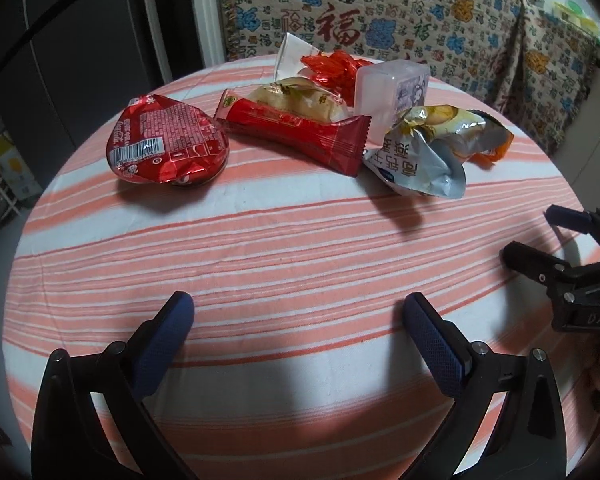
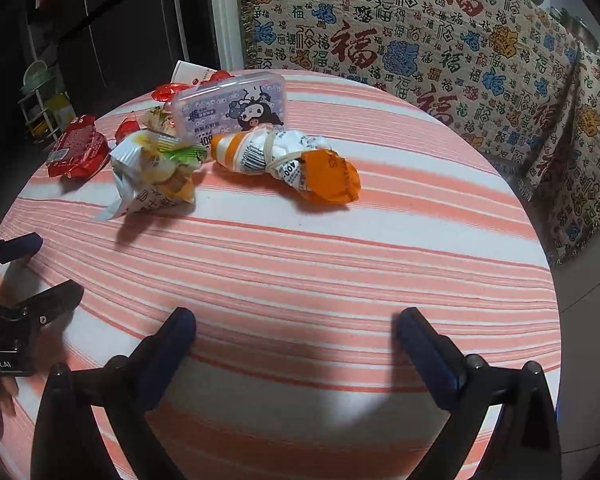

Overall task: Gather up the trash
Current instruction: 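Close the left tool on the red round packet, then lift the red packet with the left tool while the right tool grasps the yellow-green wrapper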

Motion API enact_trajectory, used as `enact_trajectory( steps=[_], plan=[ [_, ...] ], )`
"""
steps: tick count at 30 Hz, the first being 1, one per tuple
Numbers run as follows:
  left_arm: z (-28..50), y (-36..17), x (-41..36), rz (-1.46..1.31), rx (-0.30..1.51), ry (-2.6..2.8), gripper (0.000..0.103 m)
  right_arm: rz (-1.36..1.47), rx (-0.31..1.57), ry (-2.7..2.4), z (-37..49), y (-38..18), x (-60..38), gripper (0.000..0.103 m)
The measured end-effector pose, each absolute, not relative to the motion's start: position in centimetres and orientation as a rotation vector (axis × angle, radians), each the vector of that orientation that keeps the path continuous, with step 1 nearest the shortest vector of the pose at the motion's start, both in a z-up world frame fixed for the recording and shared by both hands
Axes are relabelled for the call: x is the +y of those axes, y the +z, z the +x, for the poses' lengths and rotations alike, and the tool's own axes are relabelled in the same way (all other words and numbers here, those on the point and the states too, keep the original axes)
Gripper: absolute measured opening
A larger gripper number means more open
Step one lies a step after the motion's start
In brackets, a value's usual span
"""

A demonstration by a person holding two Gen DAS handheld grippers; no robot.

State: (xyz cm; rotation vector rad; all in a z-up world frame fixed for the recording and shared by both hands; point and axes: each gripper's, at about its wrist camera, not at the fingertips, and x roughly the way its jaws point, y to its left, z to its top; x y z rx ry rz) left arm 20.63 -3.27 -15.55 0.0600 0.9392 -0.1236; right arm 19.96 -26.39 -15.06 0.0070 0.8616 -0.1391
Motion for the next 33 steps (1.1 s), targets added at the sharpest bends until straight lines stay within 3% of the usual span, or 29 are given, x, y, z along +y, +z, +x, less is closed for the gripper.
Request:
enact_trajectory(
  steps=[9,18,20,21,22,29,31,33],
  plan=[
    [19.6,-12.8,3.6,-0.097,0.832,-0.058,0.102,0.011,0.857,-0.149,19.9,-15.1,-26.4,0.103],
    [27.8,-11.3,8.7,-0.242,0.855,-0.096,0.101,0.011,0.855,-0.151,19.9,-15.1,-26.4,0.103],
    [29.1,-11.9,8.3,-0.261,0.884,-0.13,0.085,0.01,0.854,-0.152,19.9,-15.1,-26.4,0.103],
    [29.4,-12.3,8.1,-0.27,0.899,-0.154,0.057,0.01,0.854,-0.152,19.9,-15.1,-26.4,0.103],
    [29.4,-12.7,7.7,-0.271,0.913,-0.17,0.04,0.01,0.854,-0.152,19.8,-15.1,-26.3,0.103],
    [26.8,-12.5,8.0,-0.338,0.843,-0.217,0.027,0.011,0.852,-0.152,19.8,-15.2,-26.3,0.103],
    [26.0,-11.8,8.0,-0.352,0.829,-0.252,0.018,0.018,0.847,-0.147,19.7,-15.2,-26.4,0.103],
    [25.0,-11.1,7.5,-0.303,0.819,-0.245,0.017,0.048,0.832,-0.117,19.4,-14.9,-26.7,0.102]
  ],
)
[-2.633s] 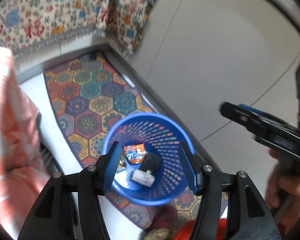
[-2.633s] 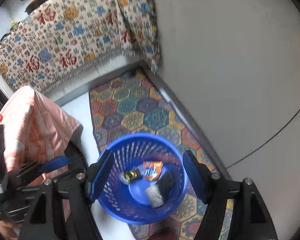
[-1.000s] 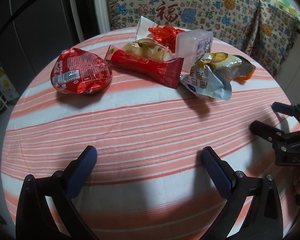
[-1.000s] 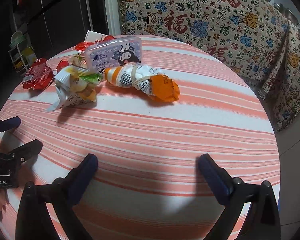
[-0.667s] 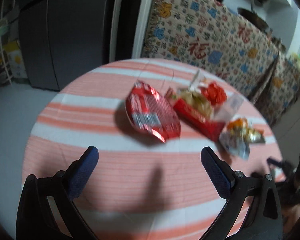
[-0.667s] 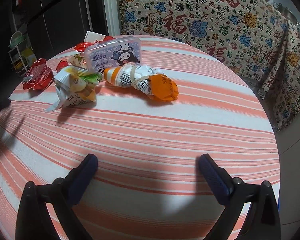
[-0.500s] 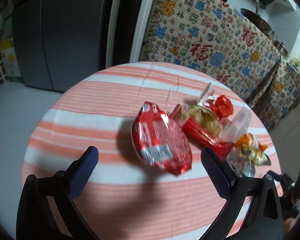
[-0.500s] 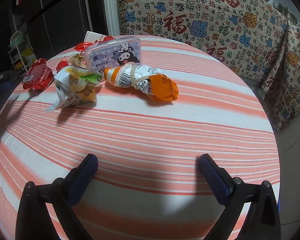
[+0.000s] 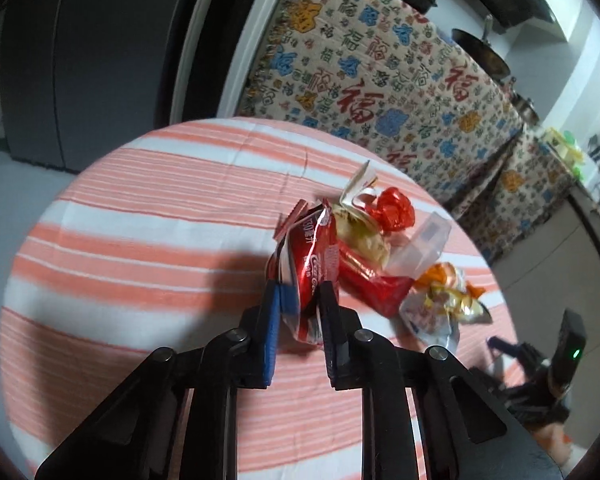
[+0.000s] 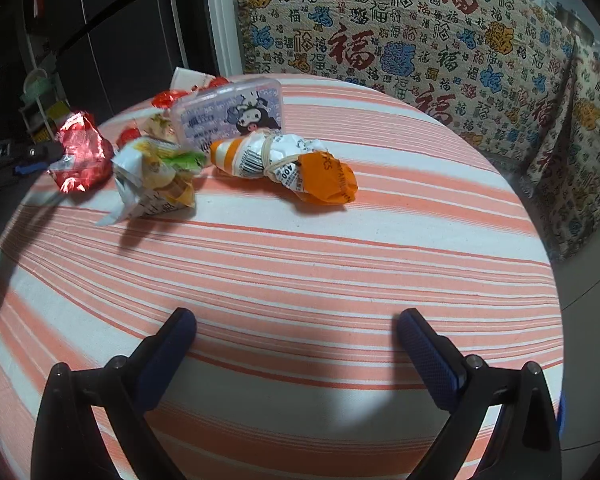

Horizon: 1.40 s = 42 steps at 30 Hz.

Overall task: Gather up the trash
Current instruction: 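Lift the red packet with the left tool while the right tool grasps the yellow-green wrapper, then carry the red packet and yellow-green wrapper over the blue wastebasket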

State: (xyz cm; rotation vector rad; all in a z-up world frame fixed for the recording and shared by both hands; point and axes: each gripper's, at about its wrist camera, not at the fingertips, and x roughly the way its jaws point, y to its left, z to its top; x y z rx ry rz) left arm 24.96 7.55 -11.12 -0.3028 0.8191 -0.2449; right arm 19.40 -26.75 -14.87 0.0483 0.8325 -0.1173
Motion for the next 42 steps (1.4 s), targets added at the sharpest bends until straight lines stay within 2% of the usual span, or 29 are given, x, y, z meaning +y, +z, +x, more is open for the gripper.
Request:
enact_trajectory(
  steps=[9,13,16,17,19,29,42],
  plan=[
    [20.7,-10.4,6.1,-0.272,0.808,-0.26,0.015,0.07,0.766,0.118,20.1,-10.1,-25.8,0.098],
    [19.7,-10.0,5.4,-0.252,0.797,-0.258,0.015,-0.014,0.777,0.157,22.3,-9.2,-21.9,0.088],
    [18.9,-9.8,5.1,-0.246,0.791,-0.265,0.014,0.011,0.777,0.148,24.6,-9.2,-21.2,0.086],
    [18.8,-9.8,5.0,-0.249,0.791,-0.267,0.014,0.017,0.779,0.151,24.9,-9.3,-21.2,0.067],
    [18.6,-9.8,5.0,-0.261,0.79,-0.271,0.014,0.04,0.822,0.187,26.1,-9.8,-21.3,0.017],
    [16.5,-7.1,3.0,-0.256,0.738,-0.333,0.014,0.09,0.781,0.185,20.9,-6.5,-23.2,0.015],
    [13.8,-3.8,-7.8,-0.13,0.714,-0.49,0.014,0.114,0.728,0.077,11.1,-3.0,-30.2,0.015]
  ],
)
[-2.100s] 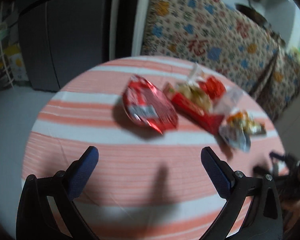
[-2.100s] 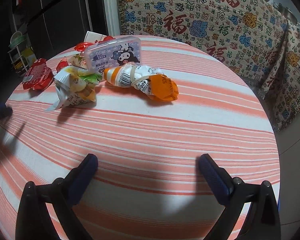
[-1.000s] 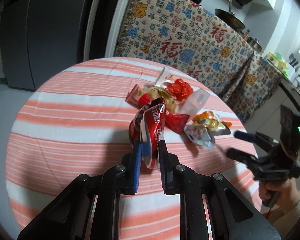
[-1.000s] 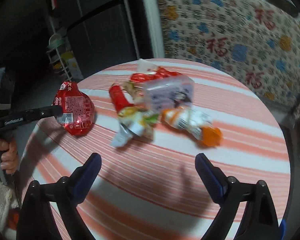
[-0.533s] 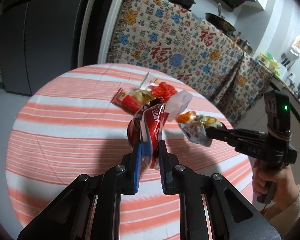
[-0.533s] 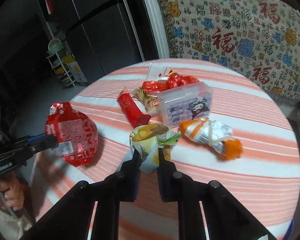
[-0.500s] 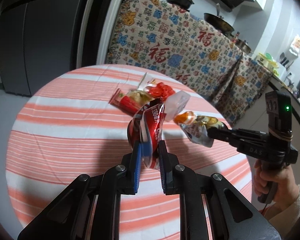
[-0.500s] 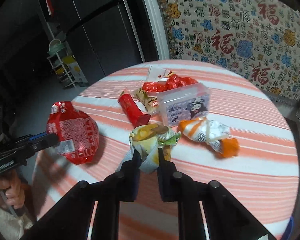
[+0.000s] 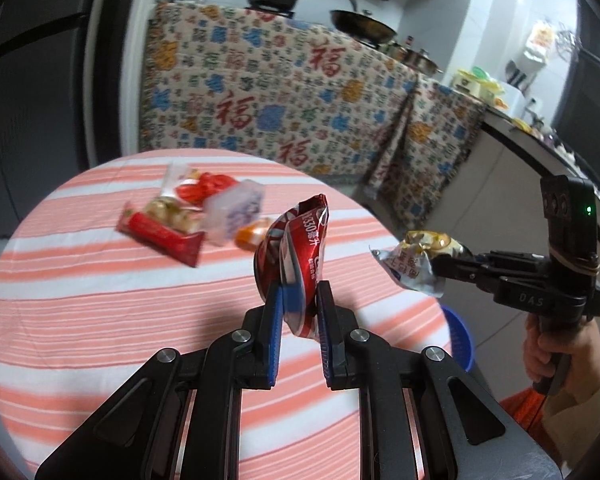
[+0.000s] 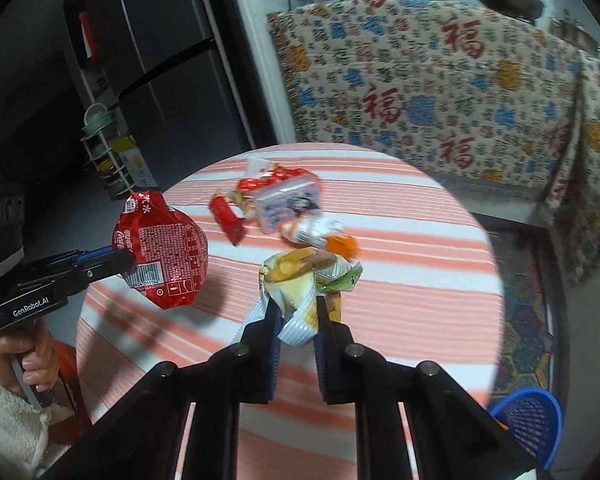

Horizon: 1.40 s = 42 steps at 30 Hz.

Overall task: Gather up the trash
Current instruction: 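Carry the red packet and yellow-green wrapper over the blue wastebasket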

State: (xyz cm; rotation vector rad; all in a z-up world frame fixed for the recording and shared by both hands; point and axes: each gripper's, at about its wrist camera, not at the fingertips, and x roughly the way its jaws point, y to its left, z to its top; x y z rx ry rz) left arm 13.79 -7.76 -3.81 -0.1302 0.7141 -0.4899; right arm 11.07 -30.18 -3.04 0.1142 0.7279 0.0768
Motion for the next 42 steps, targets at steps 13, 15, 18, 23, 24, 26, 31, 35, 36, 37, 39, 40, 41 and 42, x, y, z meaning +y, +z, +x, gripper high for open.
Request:
enact_trajectory(
  steps=[13,15,18,23,24,26,31,35,36,37,39,40,41,42],
  plan=[
    [11.8,-1.8,-24.9,-0.038,0.732,-0.786,0.014,0.227,0.712,-0.199,-1.4,-3.3,-44.7,0.015],
    [11.7,-2.0,-27.6,-0.027,0.744,-0.826,0.014,0.249,0.725,-0.248,-2.8,-3.8,-47.0,0.015],
    [11.6,-3.0,-32.2,-0.019,0.78,-0.885,0.014,0.286,0.746,-0.321,-5.4,-5.2,-50.5,0.015],
    [11.4,-5.6,-38.3,0.008,0.842,-0.946,0.014,0.356,0.772,-0.409,-8.5,-7.8,-55.4,0.015],
    [11.3,-6.3,-39.3,0.012,0.857,-0.955,0.014,0.365,0.774,-0.418,-9.0,-8.2,-55.9,0.015],
    [11.4,-7.4,-41.2,0.016,0.88,-0.969,0.014,0.392,0.782,-0.437,-9.9,-9.2,-57.4,0.015],
    [11.6,-10.0,-44.4,0.043,0.916,-0.986,0.014,0.447,0.797,-0.461,-11.2,-11.5,-60.2,0.015],
    [12.0,-11.8,-46.5,0.074,0.945,-0.976,0.014,0.48,0.812,-0.472,-11.4,-13.1,-61.6,0.015],
    [12.1,-12.0,-46.6,0.082,0.95,-0.973,0.014,0.488,0.813,-0.476,-11.5,-13.6,-61.9,0.015],
    [12.1,-12.5,-47.0,0.09,0.955,-0.97,0.014,0.494,0.815,-0.479,-11.5,-13.9,-62.2,0.015],
    [12.4,-13.3,-47.9,0.1,0.968,-0.966,0.014,0.509,0.819,-0.485,-11.5,-14.6,-62.8,0.015],
    [12.5,-13.6,-48.1,0.105,0.973,-0.963,0.014,0.519,0.821,-0.486,-11.4,-14.9,-63.1,0.015],
    [12.5,-14.0,-48.4,0.113,0.979,-0.961,0.014,0.526,0.823,-0.488,-11.4,-15.2,-63.4,0.015],
    [12.7,-14.3,-48.7,0.117,0.983,-0.962,0.014,0.529,0.825,-0.489,-11.3,-15.5,-63.5,0.015]
  ],
)
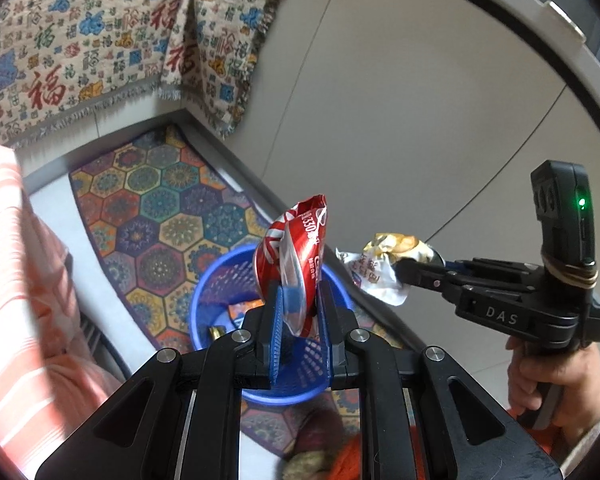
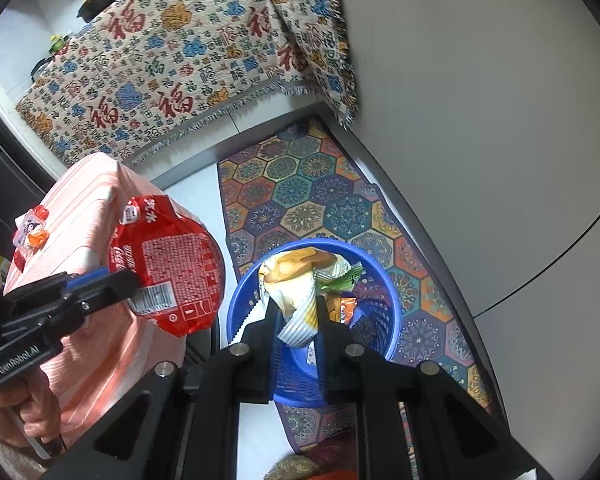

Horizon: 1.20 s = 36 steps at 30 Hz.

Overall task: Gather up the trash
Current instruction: 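Carry the red packet and yellow-green wrapper over the blue wastebasket, then open both tools to drop the wrappers into the wastebasket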

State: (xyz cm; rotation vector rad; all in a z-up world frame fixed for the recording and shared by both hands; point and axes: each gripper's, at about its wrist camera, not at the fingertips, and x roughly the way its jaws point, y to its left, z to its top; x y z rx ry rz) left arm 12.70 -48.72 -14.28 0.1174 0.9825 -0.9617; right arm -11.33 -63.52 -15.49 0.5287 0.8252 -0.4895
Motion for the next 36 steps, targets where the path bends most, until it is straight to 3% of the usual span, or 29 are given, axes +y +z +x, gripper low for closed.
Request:
enact_trajectory(
  steps=[7,9,11,13,20,29,36],
  plan=[
    [13.0,-16.2,-50.7,0.168,1.002,-0.962,0.016,0.556,0.839,-0.508,-10.7,-17.2,-64.7,0.018],
    [13.3,-16.8,-51.2,0.172,1.017,-0.959,0.017,0.554,0.838,-0.522,-10.6,-17.4,-65.1,0.027],
    [13.8,-17.4,-51.6,0.156,1.035,-0.966,0.03,0.553,0.821,-0.539,-10.6,-17.3,-65.5,0.043],
    [14.1,-17.7,-51.9,0.143,1.037,-0.968,0.044,0.552,0.809,-0.547,-10.8,-17.2,-65.7,0.043],
    [13.2,-15.5,-50.1,0.13,0.991,-0.972,0.051,0.482,0.728,-0.605,-11.5,-15.3,-65.4,0.043],
    [11.8,-8.2,-37.0,0.069,0.871,-0.85,0.052,0.239,0.614,-0.614,-9.9,-9.9,-59.3,0.047],
    [13.1,-8.2,-21.7,0.108,0.837,-0.542,0.059,0.122,0.606,-0.442,-5.1,-6.8,-50.0,0.05]
  ],
)
